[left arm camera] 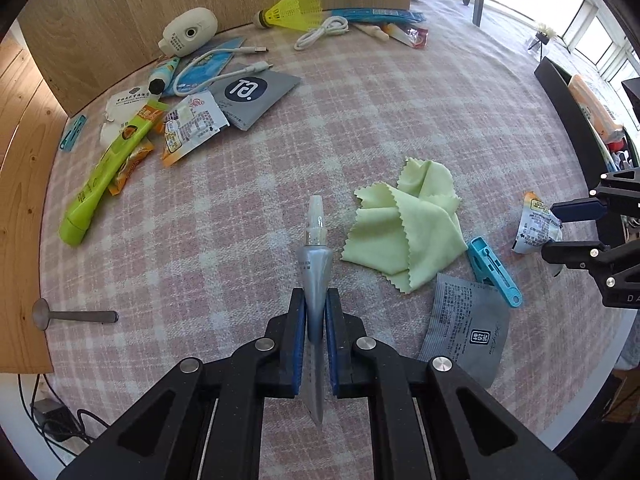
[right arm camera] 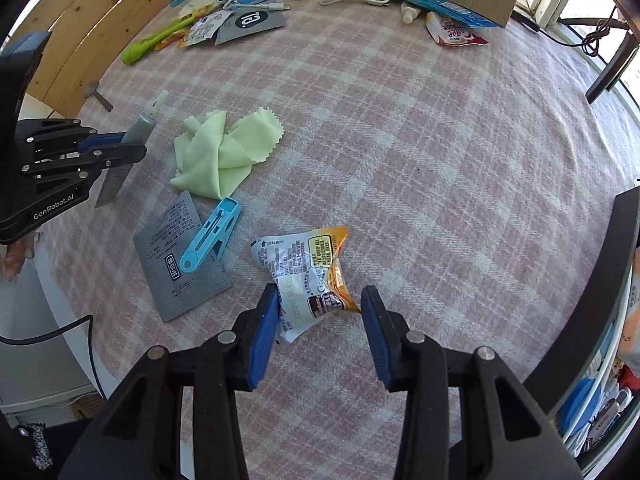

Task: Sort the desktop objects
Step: 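Carry the grey tube and wrapper into the tray and release both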

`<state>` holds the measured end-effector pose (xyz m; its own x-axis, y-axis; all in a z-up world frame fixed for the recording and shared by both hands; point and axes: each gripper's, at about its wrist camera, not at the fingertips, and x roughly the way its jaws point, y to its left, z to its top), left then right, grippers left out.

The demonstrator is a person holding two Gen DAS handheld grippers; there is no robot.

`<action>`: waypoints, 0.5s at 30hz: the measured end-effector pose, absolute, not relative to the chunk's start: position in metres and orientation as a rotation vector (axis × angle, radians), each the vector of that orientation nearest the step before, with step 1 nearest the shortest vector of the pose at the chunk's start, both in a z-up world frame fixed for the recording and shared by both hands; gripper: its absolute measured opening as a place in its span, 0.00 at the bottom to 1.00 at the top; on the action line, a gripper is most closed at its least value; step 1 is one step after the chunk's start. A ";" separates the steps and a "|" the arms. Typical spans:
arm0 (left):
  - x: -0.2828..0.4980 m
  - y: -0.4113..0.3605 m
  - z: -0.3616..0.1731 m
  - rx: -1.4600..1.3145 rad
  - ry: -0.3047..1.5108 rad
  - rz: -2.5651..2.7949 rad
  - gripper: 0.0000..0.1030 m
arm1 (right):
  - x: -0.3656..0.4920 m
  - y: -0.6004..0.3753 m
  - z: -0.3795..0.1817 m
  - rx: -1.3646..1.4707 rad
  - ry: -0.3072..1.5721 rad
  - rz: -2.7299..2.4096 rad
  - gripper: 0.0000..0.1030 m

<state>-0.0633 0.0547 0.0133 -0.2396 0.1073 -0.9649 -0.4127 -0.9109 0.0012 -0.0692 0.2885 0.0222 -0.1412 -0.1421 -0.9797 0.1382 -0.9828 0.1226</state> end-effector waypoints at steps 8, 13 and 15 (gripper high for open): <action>-0.055 0.091 0.051 -1.602 0.351 2.228 0.08 | -0.039 0.321 0.057 1.868 -0.138 -2.345 0.39; -0.070 0.155 0.063 -1.541 0.379 2.193 0.08 | -0.007 0.351 0.078 1.851 -0.238 -2.446 0.39; -0.062 0.184 0.072 -1.519 0.385 2.174 0.08 | 0.008 0.371 0.085 1.851 -0.264 -2.487 0.39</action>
